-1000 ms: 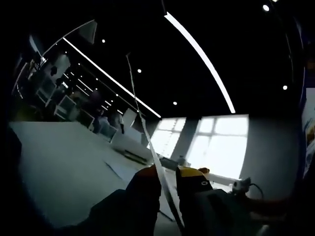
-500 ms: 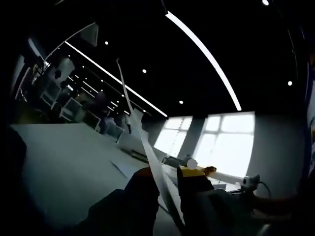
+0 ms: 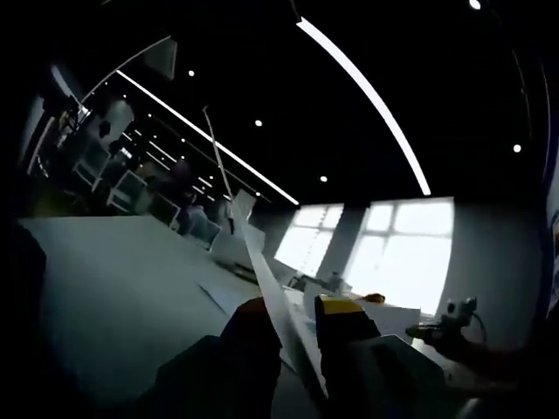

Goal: Organize the stack of printing papers by aligning and flattening the scattered papers on the table

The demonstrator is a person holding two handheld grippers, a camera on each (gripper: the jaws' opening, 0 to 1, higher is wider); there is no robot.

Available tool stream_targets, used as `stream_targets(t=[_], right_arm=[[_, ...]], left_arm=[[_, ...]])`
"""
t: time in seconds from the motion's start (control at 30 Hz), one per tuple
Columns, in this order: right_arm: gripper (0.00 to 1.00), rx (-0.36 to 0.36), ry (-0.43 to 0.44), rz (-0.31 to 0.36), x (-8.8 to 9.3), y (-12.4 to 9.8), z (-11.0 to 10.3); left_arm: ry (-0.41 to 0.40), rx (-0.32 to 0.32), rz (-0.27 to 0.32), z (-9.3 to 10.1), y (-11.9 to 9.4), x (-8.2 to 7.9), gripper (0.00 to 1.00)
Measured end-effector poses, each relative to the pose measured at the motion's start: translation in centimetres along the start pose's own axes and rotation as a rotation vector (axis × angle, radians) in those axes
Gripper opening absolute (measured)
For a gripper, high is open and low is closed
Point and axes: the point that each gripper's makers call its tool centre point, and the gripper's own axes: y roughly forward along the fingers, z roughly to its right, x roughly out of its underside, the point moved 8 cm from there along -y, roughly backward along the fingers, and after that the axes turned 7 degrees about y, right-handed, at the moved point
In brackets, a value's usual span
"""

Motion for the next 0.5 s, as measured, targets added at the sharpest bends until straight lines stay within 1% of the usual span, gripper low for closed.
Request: stream_targets(t=[0.07,0.13,0.17,0.2,0.3,0.37,0.5], right_arm=[[0.00,-0.027,-0.045,-0.002,-2.0,-0.2,-1.0],[0.00,-0.045,-0.084,-0.010,-3.5,-0.5,-1.2],[0.00,-0.046,-0.096,-0.012,-4.0,-0.6,-1.3],[0.00,-0.048,-0.098,-0.008,-4.9,-0.8,-1.2],[0.00,-0.093,-0.092,0.033,-6.9,-1.5,-1.6],[0.00,-0.092,-0.099,0.044,-8.1,-2.1,-1.7],[0.00,-0.071,-0.149,0.048,-10.4,-3.4,-1.9]], left_arm=[[0.000,0.000,0.001,0.0,0.0,0.0,0.18],[-0.003,0.000,0.006,0.0,-0.1,-0.1,0.18],[-0.006,0.000,0.009,0.0,-0.1,-0.1,0.18],[-0.008,-0.001,0.010,0.0,-0.1,-0.1,0.18],[-0.011,-0.002,0.007,0.0,-0.1,-0.1,0.18],[-0.008,-0.001,0.005,0.1,0.0,0.0,0.18],[0.000,0.001,-0.005,0.2,0.1,0.1,0.18]])
